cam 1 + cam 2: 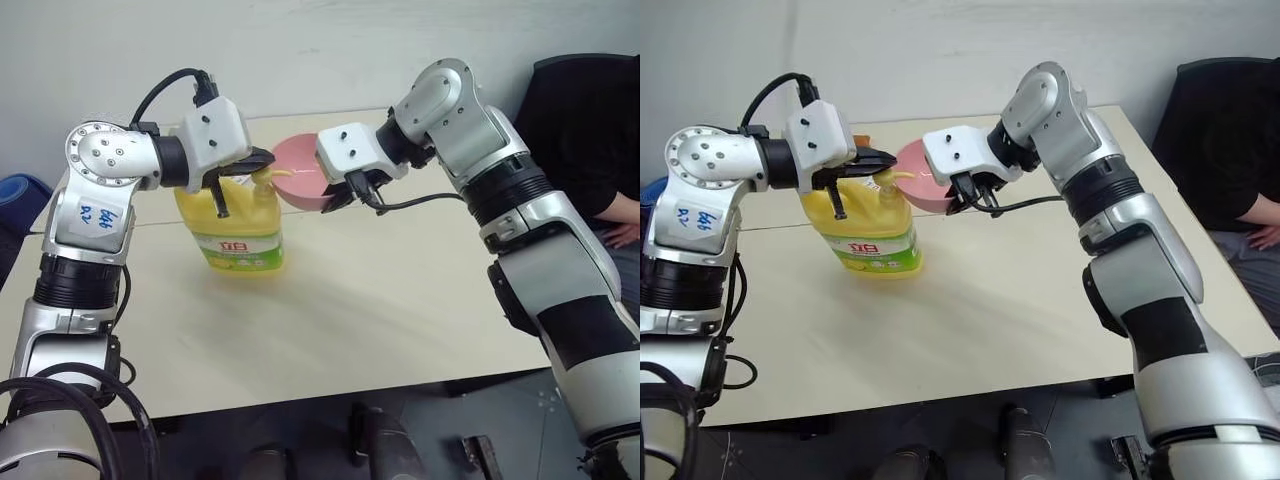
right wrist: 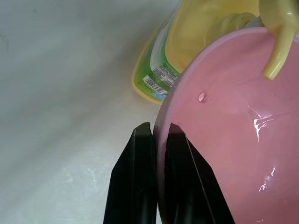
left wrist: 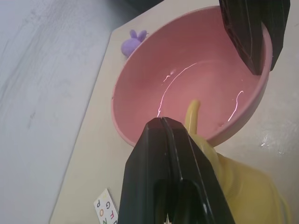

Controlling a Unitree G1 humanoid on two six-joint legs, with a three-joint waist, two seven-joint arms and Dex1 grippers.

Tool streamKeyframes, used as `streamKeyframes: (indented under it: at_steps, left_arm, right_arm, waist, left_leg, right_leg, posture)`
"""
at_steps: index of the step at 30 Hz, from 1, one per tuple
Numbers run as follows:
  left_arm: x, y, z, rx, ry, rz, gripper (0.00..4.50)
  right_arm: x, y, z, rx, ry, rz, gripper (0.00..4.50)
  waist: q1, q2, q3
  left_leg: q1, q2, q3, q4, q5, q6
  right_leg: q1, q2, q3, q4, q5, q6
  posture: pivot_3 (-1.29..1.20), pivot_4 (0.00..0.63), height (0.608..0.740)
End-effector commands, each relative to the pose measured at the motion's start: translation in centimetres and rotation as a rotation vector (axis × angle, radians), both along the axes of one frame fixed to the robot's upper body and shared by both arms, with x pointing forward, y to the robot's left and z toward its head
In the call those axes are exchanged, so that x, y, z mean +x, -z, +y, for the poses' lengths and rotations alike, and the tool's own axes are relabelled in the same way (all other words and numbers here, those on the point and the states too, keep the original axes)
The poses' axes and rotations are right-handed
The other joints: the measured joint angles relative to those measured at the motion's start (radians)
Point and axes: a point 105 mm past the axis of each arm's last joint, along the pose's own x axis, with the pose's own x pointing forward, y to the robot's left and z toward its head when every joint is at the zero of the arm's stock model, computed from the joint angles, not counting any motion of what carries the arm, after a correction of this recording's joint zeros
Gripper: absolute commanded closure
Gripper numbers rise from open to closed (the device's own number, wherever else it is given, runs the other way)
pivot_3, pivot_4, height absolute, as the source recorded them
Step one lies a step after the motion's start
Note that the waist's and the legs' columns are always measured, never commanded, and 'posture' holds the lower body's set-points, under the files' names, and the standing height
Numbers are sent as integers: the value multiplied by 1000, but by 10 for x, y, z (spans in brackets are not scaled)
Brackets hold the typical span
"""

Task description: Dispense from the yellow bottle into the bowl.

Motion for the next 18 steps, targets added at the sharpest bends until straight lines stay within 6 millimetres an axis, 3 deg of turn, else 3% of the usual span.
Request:
streamKeyframes:
  at_steps: [1, 4, 12, 15, 18]
  left_arm:
    - [8, 73, 6, 120, -39, 245, 4467]
    - [13, 63, 6, 73, -58, 224, 4467]
    - [12, -16, 10, -251, -86, 163, 4467]
    - [-4, -45, 15, -369, -32, 177, 3931]
    - [-25, -78, 23, -500, 14, 174, 3068]
  right_arm:
    - [-11, -14, 6, -3, -74, -17, 4500]
    - [-11, -14, 5, -1, -73, -17, 4500]
    - [-15, -21, 0, 37, -76, -15, 4500]
    - [-16, -22, -7, 44, -73, -19, 4500]
    - [-17, -20, -17, 52, -62, -18, 4500]
  waist:
    - [0, 0, 0]
    - [1, 1, 0]
    - [1, 0, 0]
    - [1, 0, 1]
    - [0, -3, 3]
  left_leg:
    - [0, 1, 0, 0, 0, 0]
    - [0, 4, 0, 0, 0, 0]
    - [-2, 4, 0, 0, 0, 0]
    - [-4, 3, -1, 2, 0, 0]
    - [-20, 0, -2, 4, 0, 0]
  right_leg:
    - [0, 0, 0, 0, 0, 0]
    - [0, 0, 0, 0, 0, 0]
    - [-1, 1, -1, -1, 0, 0]
    - [-8, 1, -2, -1, 0, 0]
    - [-22, 1, -3, 1, 0, 0]
  posture:
    - [0, 150, 740]
    - [0, 150, 740]
    - [0, 150, 740]
    - [0, 150, 740]
    - [0, 150, 740]
